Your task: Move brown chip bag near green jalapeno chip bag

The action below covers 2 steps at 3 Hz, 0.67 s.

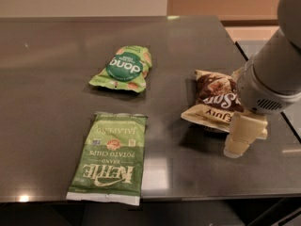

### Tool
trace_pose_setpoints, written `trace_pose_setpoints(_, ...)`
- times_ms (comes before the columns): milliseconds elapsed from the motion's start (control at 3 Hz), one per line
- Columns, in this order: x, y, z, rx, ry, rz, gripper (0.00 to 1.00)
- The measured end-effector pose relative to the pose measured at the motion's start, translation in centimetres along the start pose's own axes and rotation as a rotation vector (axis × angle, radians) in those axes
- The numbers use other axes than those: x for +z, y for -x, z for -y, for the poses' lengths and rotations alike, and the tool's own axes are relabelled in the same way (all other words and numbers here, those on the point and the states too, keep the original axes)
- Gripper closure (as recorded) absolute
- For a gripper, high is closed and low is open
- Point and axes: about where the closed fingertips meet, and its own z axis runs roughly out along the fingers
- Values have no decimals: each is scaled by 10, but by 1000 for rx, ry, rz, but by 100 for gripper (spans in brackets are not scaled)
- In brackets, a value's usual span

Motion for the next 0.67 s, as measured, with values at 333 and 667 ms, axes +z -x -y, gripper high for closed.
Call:
trace_pose_setpoints(333, 21, -8, -4, 14, -38, -12, 0)
trace_pose_setpoints(667, 39, -17, -1, 35, -80, -37, 0)
